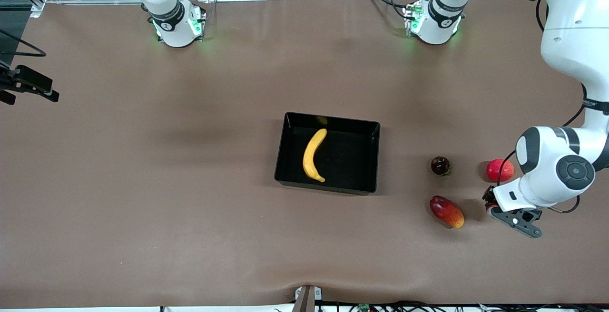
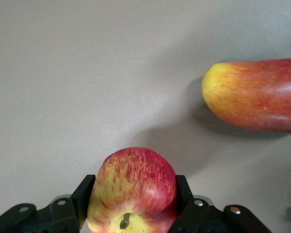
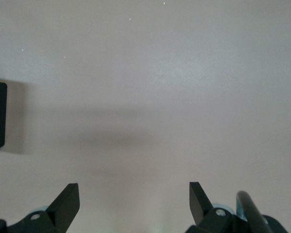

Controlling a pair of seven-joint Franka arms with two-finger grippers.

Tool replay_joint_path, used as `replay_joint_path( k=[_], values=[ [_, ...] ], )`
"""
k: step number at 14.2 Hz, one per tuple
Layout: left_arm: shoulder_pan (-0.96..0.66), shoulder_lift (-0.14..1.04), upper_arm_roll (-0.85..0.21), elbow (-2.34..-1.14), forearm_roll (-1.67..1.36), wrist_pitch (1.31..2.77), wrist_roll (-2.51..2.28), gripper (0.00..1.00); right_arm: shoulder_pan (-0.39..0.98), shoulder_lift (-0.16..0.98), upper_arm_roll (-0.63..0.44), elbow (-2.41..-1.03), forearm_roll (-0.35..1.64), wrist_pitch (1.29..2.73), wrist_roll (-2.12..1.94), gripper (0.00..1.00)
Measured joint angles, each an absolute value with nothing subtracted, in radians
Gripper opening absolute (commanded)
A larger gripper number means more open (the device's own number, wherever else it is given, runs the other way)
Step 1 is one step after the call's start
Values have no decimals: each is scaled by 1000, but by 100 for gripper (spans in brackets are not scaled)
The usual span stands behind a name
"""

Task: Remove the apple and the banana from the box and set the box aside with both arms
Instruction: 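Carry the apple out of the tray and lower it beside the mango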

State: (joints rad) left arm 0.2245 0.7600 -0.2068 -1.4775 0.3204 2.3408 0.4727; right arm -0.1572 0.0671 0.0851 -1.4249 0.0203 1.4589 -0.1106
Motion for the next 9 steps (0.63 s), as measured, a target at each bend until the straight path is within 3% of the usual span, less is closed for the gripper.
replay_joint_path(
  k=[6, 8, 9],
  values=[
    [231, 837, -207, -1422, 322, 2405, 475, 0, -157, 67, 85, -1425, 20, 1459, -111, 100],
    [231, 853, -207, -1411, 322, 2423, 475, 27, -157, 67, 85, -1425, 20, 1459, -111, 100],
    [231, 861, -207, -1410, 322, 2435, 475, 69, -157, 67, 85, -1425, 20, 1459, -111, 100]
  ],
)
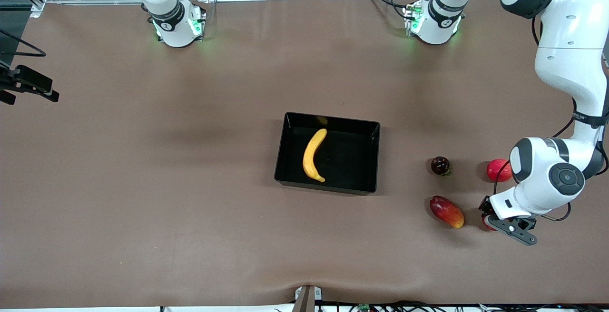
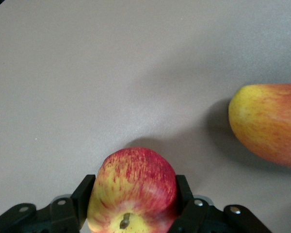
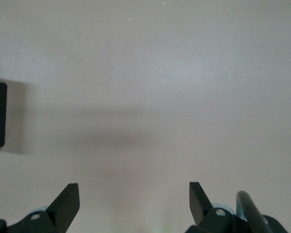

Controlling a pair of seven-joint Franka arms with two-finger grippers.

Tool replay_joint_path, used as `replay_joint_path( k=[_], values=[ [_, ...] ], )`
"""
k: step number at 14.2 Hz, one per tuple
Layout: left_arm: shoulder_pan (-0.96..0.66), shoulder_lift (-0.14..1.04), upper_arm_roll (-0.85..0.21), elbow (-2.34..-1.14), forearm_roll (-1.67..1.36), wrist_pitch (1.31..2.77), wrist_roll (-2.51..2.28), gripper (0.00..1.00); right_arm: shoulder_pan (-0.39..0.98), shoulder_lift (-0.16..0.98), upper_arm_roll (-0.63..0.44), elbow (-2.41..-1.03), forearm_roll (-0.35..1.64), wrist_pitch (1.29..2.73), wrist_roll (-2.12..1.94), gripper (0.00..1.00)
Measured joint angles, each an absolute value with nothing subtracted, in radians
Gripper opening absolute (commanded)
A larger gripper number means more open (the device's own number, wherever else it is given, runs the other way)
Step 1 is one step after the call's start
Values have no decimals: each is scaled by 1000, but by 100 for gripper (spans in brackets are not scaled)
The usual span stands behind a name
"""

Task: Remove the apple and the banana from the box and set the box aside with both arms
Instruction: 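Carry the apple out of the tray and lower it beside the mango, then open the left gripper, release the apple, and return toward the tray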

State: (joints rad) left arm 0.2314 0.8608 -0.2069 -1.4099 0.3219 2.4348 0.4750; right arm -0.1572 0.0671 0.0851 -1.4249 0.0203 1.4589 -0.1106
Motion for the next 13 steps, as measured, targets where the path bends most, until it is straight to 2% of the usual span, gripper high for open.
replay_joint_path(
  k=[1, 8, 13],
  values=[
    [231, 868, -207, -1409, 322, 2439, 475, 100, -157, 67, 85, -1425, 20, 1459, -111, 100],
    [251, 855, -221, -1374, 314, 2437, 473, 100, -157, 67, 85, -1425, 20, 1459, -111, 100],
    [249, 749, -334, -1372, 310, 2238, 315, 100, -157, 67, 85, -1425, 20, 1459, -111, 100]
  ],
)
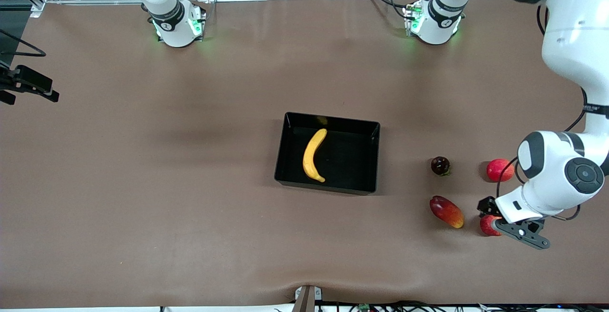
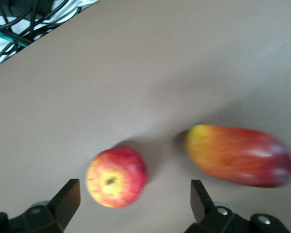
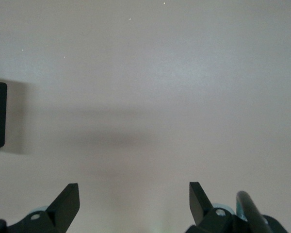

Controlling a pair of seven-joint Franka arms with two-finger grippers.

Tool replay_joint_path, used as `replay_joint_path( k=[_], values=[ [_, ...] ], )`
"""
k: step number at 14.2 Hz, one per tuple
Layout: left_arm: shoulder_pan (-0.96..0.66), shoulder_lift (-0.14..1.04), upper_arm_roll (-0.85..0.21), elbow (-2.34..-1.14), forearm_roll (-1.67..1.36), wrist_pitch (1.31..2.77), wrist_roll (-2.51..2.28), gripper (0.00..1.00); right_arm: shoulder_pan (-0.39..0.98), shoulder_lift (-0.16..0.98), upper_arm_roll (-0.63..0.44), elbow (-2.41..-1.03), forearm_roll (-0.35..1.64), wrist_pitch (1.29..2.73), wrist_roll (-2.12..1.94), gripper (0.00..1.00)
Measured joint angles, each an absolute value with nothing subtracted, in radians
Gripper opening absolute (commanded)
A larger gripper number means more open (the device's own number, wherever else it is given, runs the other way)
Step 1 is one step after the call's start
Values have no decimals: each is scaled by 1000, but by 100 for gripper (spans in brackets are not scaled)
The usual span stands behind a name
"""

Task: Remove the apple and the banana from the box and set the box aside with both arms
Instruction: 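Open the left gripper, release the apple, and return toward the tray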

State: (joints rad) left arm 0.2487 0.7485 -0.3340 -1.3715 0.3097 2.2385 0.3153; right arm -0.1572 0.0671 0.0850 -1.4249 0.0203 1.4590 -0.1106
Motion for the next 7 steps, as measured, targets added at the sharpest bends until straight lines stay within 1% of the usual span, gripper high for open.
replay_joint_path(
  k=[3, 5, 7],
  values=[
    [243, 670, -448, -1431, 310, 2140, 117, 100, -157, 67, 85, -1425, 20, 1459, -111, 100],
    [234, 638, -529, -1505, 310, 2126, -33, 100, -157, 67, 85, -1425, 20, 1459, -111, 100],
    [213, 630, -605, -1561, 310, 2126, -186, 100, -157, 67, 85, -1425, 20, 1459, -111, 100]
  ],
)
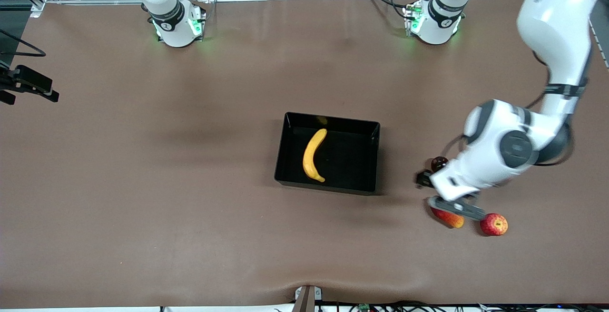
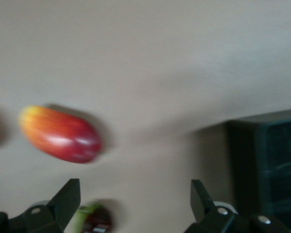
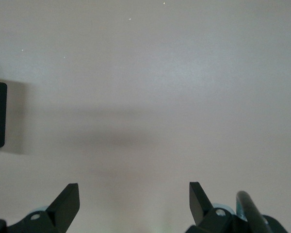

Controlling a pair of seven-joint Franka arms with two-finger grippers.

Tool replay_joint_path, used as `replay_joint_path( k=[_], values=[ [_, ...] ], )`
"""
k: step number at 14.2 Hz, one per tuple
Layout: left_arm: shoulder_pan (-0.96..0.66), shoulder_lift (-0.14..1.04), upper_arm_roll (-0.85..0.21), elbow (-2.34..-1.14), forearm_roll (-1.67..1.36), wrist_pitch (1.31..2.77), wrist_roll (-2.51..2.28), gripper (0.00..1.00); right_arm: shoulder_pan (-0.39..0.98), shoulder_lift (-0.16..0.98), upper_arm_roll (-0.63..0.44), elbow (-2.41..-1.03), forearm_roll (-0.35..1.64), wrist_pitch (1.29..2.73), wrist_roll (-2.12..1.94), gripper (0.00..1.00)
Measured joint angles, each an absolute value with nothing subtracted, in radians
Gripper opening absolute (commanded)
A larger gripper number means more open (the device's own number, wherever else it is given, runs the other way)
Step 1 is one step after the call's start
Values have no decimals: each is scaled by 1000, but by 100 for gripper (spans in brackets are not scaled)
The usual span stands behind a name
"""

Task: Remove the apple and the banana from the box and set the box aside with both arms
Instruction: 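Open the left gripper, release the apple, and return toward the tray, then grasp the yellow banana in the tray with the left gripper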

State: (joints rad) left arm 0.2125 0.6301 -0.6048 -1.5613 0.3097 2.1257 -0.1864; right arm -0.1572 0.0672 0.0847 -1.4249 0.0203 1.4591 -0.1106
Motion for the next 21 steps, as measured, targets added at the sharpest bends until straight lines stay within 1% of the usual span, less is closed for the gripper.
replay_joint_path(
  k=[1, 4, 6, 7, 10, 12, 14, 17, 20, 21],
  values=[
    [180, 630, -623, -1578, 311, 2127, -254, 100, -157, 67, 85, -1425, 20, 1459, -111, 100],
    [21, 637, -625, -1594, 370, 2143, -399, 100, -157, 67, 84, -1425, 20, 1459, -111, 100],
    [-51, 649, -623, -1595, 384, 2189, -475, 100, -157, 70, 85, -1425, 22, 1473, -111, 100],
    [-80, 658, -623, -1595, 384, 2212, -503, 100, -157, 78, 86, -1426, 23, 1503, -111, 100],
    [-182, 707, -609, -1597, 392, 2289, -662, 100, -156, 122, 91, -1426, 22, 1554, -113, 100],
    [-249, 751, -573, -1598, 418, 2362, -724, 100, -157, 139, 90, -1426, 22, 1563, -112, 100],
    [-317, 788, -504, -1597, 424, 2421, -738, 100, -157, 168, 91, -1430, 22, 1561, -113, 100],
    [-412, 825, -405, -1581, 424, 2464, -765, 100, -155, 230, 93, -1432, 22, 1562, -113, 100],
    [-449, 862, -389, -1548, 424, 2494, -813, 100, -155, 264, 94, -1432, 23, 1562, -113, 100],
    [-452, 870, -388, -1542, 425, 2504, -815, 88, -153, 269, 96, -1432, 24, 1563, -113, 100]
  ],
)
